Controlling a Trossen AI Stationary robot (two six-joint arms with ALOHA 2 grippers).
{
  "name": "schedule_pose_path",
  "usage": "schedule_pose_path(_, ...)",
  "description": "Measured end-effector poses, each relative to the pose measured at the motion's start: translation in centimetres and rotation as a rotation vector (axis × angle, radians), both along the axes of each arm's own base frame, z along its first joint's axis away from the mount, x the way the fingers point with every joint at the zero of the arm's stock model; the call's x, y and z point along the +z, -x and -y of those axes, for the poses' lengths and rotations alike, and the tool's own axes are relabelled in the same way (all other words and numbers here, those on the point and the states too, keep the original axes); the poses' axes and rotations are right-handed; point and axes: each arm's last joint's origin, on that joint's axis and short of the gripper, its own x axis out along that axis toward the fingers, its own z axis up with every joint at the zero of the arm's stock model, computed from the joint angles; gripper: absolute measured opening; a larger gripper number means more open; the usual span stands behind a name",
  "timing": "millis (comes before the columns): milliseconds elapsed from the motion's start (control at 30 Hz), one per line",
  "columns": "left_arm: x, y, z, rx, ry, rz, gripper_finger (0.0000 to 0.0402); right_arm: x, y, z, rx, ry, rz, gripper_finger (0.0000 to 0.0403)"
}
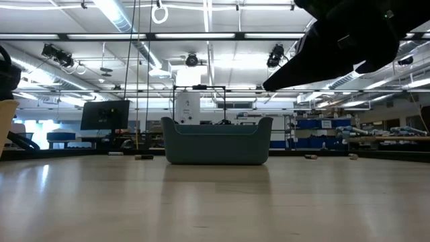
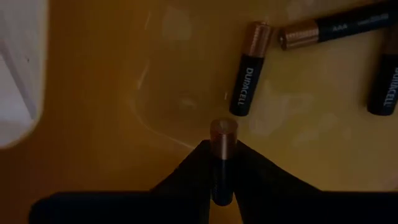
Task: Sort batteries
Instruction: Put the black battery into the yellow bin
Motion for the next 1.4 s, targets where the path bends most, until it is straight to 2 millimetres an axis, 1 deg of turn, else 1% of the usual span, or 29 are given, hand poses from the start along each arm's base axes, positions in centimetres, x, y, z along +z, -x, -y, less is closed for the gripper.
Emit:
schedule_pose_path(133,0.0,0.0,0.0,0.012,0.032,-0.032,0.0110,0.0,-0.4,0.7,0.016,-0.003,-0.017,0.0009)
schedule_pose_path(233,0.2,0.0,0.1,0.041,0.057,-0.061,0.0131,-0.1,-0.6,1.2,0.025,-0.006,-0.028,0.0009)
schedule_pose_path(300,0.8,-0.3,0.5,0.059,0.077,-0.059,0.0140,-0.1,-0.8,1.5,0.038,-0.005,-0.037,0.0009)
schedule_pose_path(400,2.2,-0.8,1.1,0.059,0.111,-0.067,0.0147,-0.1,-0.9,1.8,0.062,0.001,-0.051,0.0009)
schedule_pose_path(467,3.7,-1.3,1.6,0.050,0.144,-0.062,0.0146,-0.1,-1.0,2.0,0.071,0.016,-0.057,0.0009)
schedule_pose_path(567,6.2,-2.2,2.2,0.038,0.150,-0.002,0.0127,-0.1,-1.1,2.3,0.071,0.033,-0.070,0.0009)
schedule_pose_path(633,7.7,-2.9,2.2,0.043,0.132,0.075,0.0103,0.0,-1.0,2.6,0.071,0.046,-0.081,0.0010)
schedule_pose_path(700,8.9,-3.7,1.7,0.045,0.128,0.180,0.0069,0.2,-0.8,3.0,0.070,0.054,-0.106,0.0010)
schedule_pose_path(767,9.7,-4.5,0.9,0.045,0.112,0.290,0.0028,0.6,-0.5,3.4,0.071,0.041,-0.130,0.0010)
schedule_pose_path(800,10.0,-4.9,0.4,0.042,0.111,0.343,0.0015,0.9,-0.3,3.6,0.070,0.032,-0.141,0.0010)
schedule_pose_path(900,10.7,-6.5,-1.1,0.011,0.121,0.535,0.0010,1.6,0.4,4.3,0.054,0.016,-0.168,0.0010)
schedule_pose_path(1000,11.0,-8.0,-2.6,-0.064,0.127,0.728,0.0008,2.2,1.0,4.9,0.031,0.005,-0.192,0.0010)
schedule_pose_path(1100,10.7,-9.4,-4.0,-0.158,0.109,0.915,0.0005,2.5,1.5,5.5,0.013,-0.024,-0.227,0.0010)
schedule_pose_path(1233,9.3,-10.8,-6.1,-0.259,0.092,1.131,0.0004,2.6,2.4,6.5,0.002,-0.097,-0.308,0.0010)
schedule_pose_path(1300,8.3,-11.2,-7.3,-0.299,0.116,1.231,0.0004,2.8,2.8,7.1,-0.007,-0.150,-0.345,0.0010)
schedule_pose_path(1400,7.1,-11.4,-9.3,-0.334,0.158,1.401,0.0004,3.2,3.3,8.2,-0.048,-0.225,-0.369,0.0012)
